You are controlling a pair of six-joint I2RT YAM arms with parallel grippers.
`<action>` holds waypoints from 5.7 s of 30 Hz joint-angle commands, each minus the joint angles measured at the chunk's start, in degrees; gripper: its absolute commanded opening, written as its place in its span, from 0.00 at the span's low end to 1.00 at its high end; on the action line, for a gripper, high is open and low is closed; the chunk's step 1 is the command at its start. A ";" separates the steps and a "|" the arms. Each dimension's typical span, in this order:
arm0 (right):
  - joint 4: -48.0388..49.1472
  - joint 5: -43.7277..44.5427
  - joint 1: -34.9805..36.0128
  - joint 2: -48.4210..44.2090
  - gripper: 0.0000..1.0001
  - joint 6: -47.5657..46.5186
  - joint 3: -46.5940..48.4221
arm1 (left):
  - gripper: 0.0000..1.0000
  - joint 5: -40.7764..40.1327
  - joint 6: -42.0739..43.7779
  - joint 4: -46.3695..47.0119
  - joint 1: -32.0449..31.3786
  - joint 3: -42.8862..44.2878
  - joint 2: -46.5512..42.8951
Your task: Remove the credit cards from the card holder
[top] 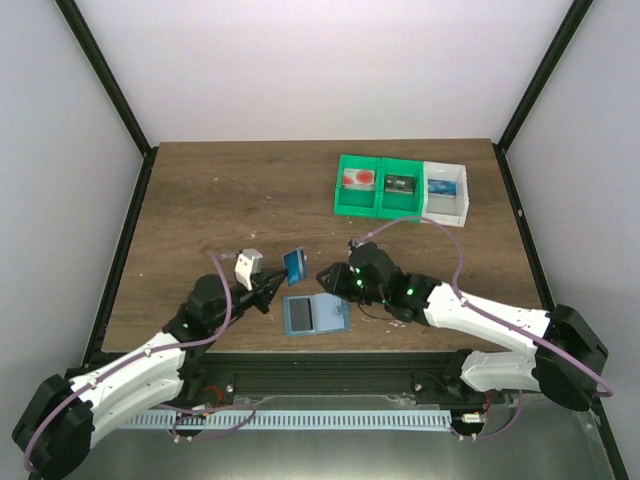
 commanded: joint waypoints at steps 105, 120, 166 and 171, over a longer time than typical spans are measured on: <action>-17.65 -25.02 -70.09 31.19 0.01 -56.04 39.76 | 1.00 3.36 8.56 -20.14 -2.08 16.61 8.12; -18.32 -27.40 -70.15 45.94 0.01 -57.20 51.60 | 1.00 1.91 9.61 -19.95 -1.95 17.50 11.73; -22.42 -16.27 -64.22 52.40 0.07 -49.88 57.53 | 1.00 -0.18 4.00 -16.44 -1.82 17.59 15.36; -23.70 -12.24 -62.42 49.41 0.04 -48.26 53.79 | 1.00 -0.54 4.30 -17.16 -1.85 18.38 15.07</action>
